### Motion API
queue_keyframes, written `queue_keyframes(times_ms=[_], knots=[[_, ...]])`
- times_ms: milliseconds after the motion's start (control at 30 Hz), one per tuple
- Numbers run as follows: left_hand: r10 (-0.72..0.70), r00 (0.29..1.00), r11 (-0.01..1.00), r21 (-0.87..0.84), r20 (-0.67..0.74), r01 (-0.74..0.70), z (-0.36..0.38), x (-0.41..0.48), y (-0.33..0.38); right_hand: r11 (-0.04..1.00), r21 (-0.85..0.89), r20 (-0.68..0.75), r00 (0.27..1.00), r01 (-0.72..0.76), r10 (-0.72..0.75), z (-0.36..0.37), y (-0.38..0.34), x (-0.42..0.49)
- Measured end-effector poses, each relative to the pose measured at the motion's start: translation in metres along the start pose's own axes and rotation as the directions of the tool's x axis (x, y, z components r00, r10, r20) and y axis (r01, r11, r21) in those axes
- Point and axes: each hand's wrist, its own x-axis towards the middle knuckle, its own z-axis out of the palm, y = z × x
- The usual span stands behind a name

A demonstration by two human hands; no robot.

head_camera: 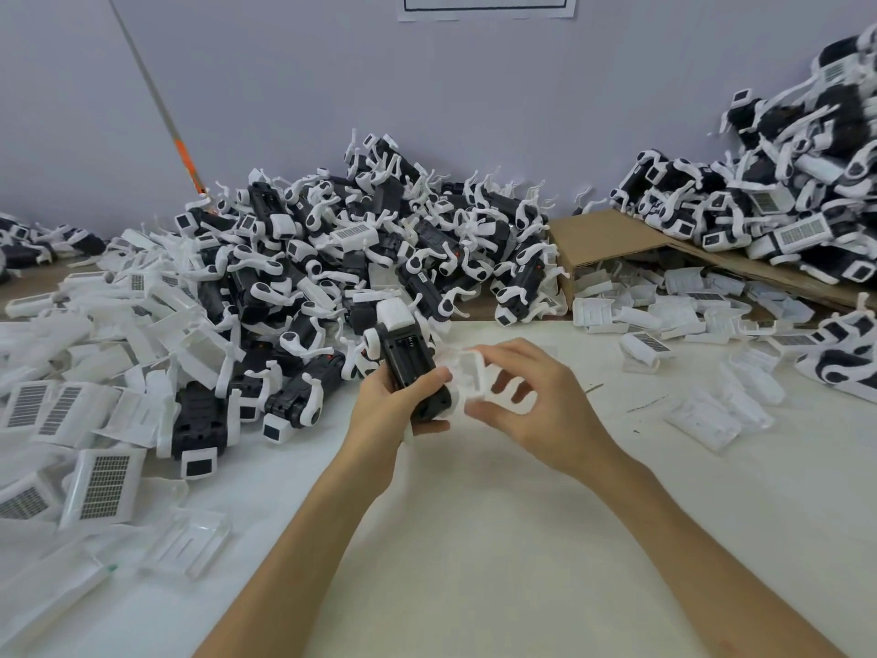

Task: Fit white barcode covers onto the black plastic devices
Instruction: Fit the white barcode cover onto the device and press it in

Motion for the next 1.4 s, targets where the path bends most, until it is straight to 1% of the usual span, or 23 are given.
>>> queue_keyframes(times_ms=[67,133,167,233,333,400,533,633,700,800,867,933,1000,1067,1133,1167,1233,1333,1400], knots=[[0.045,0.999,0.999,-0.019,0.012,-0.045,0.0,0.001,0.0,0.985,0.141,-0.051,0.993,-0.1,0.108,-0.003,-0.002,0.002],[0.063,0.995,0.997,-0.038,0.071,-0.06,0.003,0.001,-0.002,0.936,0.304,-0.048,0.979,-0.175,0.199,-0.004,-0.003,0.003],[0.063,0.992,0.998,-0.039,0.113,-0.059,0.005,0.0,-0.002,0.92,0.339,-0.048,0.973,-0.197,0.226,-0.003,-0.003,0.004],[0.059,0.977,0.998,0.002,0.203,-0.061,0.007,-0.001,-0.004,0.917,0.332,-0.072,0.964,-0.219,0.256,-0.001,-0.004,0.005],[0.035,0.944,0.992,0.102,0.328,-0.072,0.011,-0.005,-0.005,0.932,0.273,-0.121,0.953,-0.237,0.278,0.003,-0.004,0.003],[0.033,0.933,0.981,0.165,0.358,-0.098,0.013,-0.008,-0.006,0.935,0.257,-0.129,0.95,-0.244,0.284,0.004,-0.004,0.002],[0.084,0.915,0.943,0.264,0.395,-0.2,0.012,-0.011,-0.007,0.943,0.237,-0.141,0.952,-0.235,0.273,0.006,-0.003,0.001],[0.107,0.916,0.907,0.339,0.387,-0.249,0.012,-0.011,-0.009,0.944,0.235,-0.138,0.953,-0.233,0.27,0.008,-0.004,-0.001],[0.142,0.923,0.899,0.343,0.357,-0.271,0.013,-0.01,-0.011,0.935,0.266,-0.095,0.959,-0.235,0.268,0.01,-0.005,-0.002],[0.161,0.951,0.925,0.295,0.264,-0.239,0.014,-0.008,-0.013,0.924,0.293,-0.001,0.967,-0.244,0.255,0.009,-0.004,-0.001],[0.157,0.963,0.935,0.282,0.22,-0.216,0.014,-0.007,-0.013,0.92,0.29,0.011,0.962,-0.265,0.274,0.008,-0.004,0.001],[0.136,0.964,0.949,0.248,0.23,-0.194,0.015,-0.007,-0.01,0.908,0.294,-0.012,0.949,-0.298,0.315,0.009,-0.004,0.002],[0.103,0.96,0.968,0.196,0.262,-0.157,0.014,-0.008,-0.006,0.885,0.291,-0.018,0.922,-0.364,0.386,0.01,-0.004,0.001],[0.077,0.951,0.979,0.159,0.301,-0.129,0.013,-0.009,-0.004,0.84,0.329,0.074,0.899,-0.43,0.432,0.01,-0.005,0.001],[0.063,0.945,0.983,0.145,0.322,-0.115,0.011,-0.01,-0.004,0.795,0.406,0.206,0.892,-0.451,0.401,0.01,-0.005,0.0],[0.063,0.944,0.983,0.14,0.324,-0.114,0.01,-0.01,-0.004,0.784,0.431,0.242,0.894,-0.447,0.378,0.011,-0.005,0.0],[0.068,0.944,0.985,0.13,0.324,-0.115,0.01,-0.01,-0.004,0.781,0.449,0.247,0.901,-0.434,0.358,0.011,-0.008,-0.001],[0.081,0.943,0.985,0.116,0.323,-0.125,0.01,-0.01,-0.005,0.818,0.423,0.189,0.921,-0.39,0.341,0.012,-0.013,-0.002],[0.085,0.941,0.985,0.113,0.327,-0.128,0.01,-0.01,-0.005,0.824,0.428,0.16,0.928,-0.372,0.336,0.012,-0.013,-0.003]])
